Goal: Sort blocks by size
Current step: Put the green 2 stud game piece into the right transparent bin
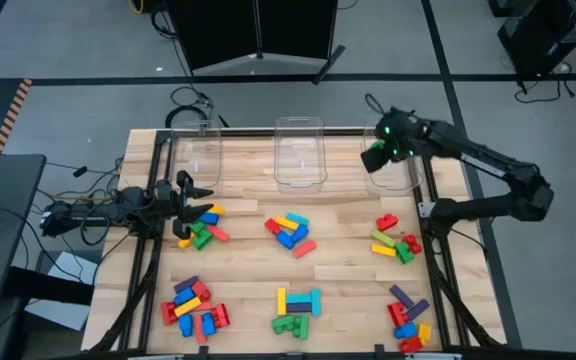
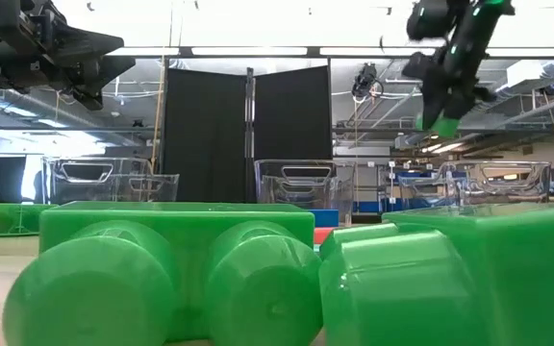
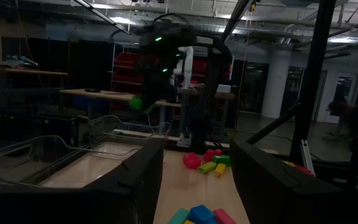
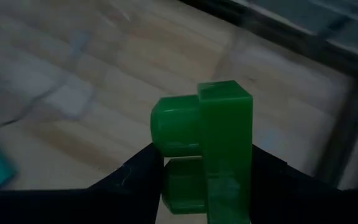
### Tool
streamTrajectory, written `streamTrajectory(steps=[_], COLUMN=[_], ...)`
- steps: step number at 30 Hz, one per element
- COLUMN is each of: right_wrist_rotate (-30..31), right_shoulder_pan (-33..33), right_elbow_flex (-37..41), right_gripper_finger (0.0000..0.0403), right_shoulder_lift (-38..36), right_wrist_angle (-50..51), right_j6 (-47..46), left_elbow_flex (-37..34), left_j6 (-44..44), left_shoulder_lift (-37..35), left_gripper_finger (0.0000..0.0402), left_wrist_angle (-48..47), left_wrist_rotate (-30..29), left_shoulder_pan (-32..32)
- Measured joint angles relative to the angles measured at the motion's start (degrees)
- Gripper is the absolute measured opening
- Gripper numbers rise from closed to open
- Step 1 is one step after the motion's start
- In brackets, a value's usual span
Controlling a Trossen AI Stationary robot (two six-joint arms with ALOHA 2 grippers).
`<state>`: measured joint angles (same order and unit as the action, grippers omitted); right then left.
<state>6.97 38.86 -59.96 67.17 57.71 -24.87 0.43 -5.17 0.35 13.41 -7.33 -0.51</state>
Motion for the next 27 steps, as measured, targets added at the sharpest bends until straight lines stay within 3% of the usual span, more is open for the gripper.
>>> streamTrajectory(steps=[6, 16, 27], right_wrist_rotate=[-2.37, -2.61, -2.73], right_shoulder_pan=[7.84, 12.53, 15.33], right_elbow_flex=[0.00, 0.00, 0.04], right_gripper_finger=[0.0186, 0.0187, 0.0188], right_shoulder_lift=[9.19, 22.35, 27.47], right_wrist_angle=[0.00, -0.73, -4.98], right_j6=[2.99, 1.57, 0.80], left_elbow_flex=[0.00, 0.00, -0.01], left_j6=[0.02, 0.02, 0.02], left_shoulder_lift=[-0.01, -0.01, 0.00], left_gripper_finger=[0.0193, 0.0193, 0.0193], left_wrist_angle=[0.00, 0.00, -0.01], left_wrist_rotate=[0.00, 0.00, 0.00], left_shoulder_pan=[0.00, 0.00, -0.02])
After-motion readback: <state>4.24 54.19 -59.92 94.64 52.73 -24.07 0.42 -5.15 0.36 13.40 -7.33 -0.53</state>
